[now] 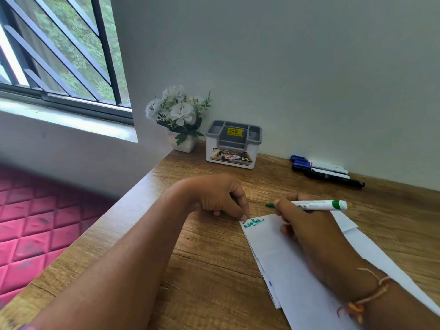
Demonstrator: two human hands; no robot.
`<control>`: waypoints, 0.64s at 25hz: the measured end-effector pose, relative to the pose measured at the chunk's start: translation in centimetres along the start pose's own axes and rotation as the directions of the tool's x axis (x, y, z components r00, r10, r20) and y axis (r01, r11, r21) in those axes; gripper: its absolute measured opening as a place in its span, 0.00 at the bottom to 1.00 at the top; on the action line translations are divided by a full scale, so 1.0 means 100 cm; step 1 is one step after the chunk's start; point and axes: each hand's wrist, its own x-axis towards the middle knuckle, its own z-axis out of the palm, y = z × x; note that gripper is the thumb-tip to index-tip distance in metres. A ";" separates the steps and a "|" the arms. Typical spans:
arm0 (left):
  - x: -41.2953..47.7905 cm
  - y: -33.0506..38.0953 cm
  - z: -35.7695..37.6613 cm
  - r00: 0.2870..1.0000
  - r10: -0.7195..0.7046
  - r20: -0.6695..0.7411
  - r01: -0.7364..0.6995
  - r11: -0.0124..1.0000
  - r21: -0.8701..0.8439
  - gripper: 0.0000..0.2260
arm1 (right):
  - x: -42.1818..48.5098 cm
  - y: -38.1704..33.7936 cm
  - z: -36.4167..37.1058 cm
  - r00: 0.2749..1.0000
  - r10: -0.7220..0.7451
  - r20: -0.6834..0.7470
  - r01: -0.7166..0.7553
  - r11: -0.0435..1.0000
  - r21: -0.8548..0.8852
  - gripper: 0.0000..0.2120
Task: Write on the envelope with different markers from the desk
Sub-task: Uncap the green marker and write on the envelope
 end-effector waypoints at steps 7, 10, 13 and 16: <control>0.007 0.009 0.012 0.955 0.027 -0.295 -0.243 0.641 -0.728 0.15 | 0.005 -0.014 -0.013 0.998 -0.055 -0.042 0.068 0.908 0.412 0.07; 0.008 0.014 0.016 0.949 0.096 -0.299 -0.307 0.490 -0.816 0.16 | 0.002 -0.021 -0.017 0.996 -0.083 -0.039 0.091 0.842 0.532 0.10; 0.006 0.015 0.020 0.941 0.122 -0.315 -0.331 0.522 -0.786 0.18 | 0.001 -0.021 -0.020 0.984 -0.165 -0.065 0.176 0.855 0.487 0.10; 0.005 0.014 0.022 0.937 0.125 -0.327 -0.336 0.578 -0.744 0.18 | 0.000 -0.020 -0.020 0.980 -0.195 -0.038 0.191 0.875 0.445 0.10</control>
